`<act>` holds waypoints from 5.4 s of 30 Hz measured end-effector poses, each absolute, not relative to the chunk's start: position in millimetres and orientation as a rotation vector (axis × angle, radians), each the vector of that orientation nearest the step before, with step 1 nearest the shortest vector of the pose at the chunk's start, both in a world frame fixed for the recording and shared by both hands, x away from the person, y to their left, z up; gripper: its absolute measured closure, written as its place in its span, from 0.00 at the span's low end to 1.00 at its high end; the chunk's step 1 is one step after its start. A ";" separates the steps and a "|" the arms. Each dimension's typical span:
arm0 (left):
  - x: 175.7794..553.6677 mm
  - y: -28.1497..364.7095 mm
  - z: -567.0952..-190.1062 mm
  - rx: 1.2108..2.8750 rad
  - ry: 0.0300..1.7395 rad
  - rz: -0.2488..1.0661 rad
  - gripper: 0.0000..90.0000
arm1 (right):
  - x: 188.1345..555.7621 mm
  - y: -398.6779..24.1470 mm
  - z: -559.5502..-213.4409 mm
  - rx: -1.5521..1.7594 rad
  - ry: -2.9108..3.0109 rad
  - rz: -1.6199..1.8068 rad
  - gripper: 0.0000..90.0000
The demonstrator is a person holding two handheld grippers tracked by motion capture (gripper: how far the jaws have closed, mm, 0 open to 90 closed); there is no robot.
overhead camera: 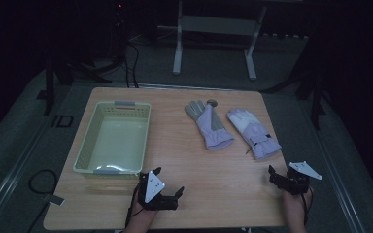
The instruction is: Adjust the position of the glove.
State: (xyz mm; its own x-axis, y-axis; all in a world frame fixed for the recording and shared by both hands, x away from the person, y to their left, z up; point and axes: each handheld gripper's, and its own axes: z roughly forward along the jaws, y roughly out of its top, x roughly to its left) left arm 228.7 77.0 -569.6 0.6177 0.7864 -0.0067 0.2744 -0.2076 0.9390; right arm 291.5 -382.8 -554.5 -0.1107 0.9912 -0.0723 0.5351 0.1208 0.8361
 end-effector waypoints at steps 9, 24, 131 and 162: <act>227.9 76.7 -569.7 1.770 0.855 0.600 0.00 | 290.3 -384.3 -553.9 1.490 1.735 0.890 0.15; 228.2 77.2 -569.7 1.766 0.861 0.598 0.00 | 287.7 -384.4 -521.9 1.430 1.692 0.959 0.15; 229.5 79.5 -569.9 1.759 0.843 0.562 0.00 | 493.4 -211.6 -502.4 1.251 2.303 0.956 0.59; 229.5 79.0 -569.7 1.764 0.849 0.567 0.00 | 485.0 -187.0 -519.9 1.333 2.339 0.847 0.98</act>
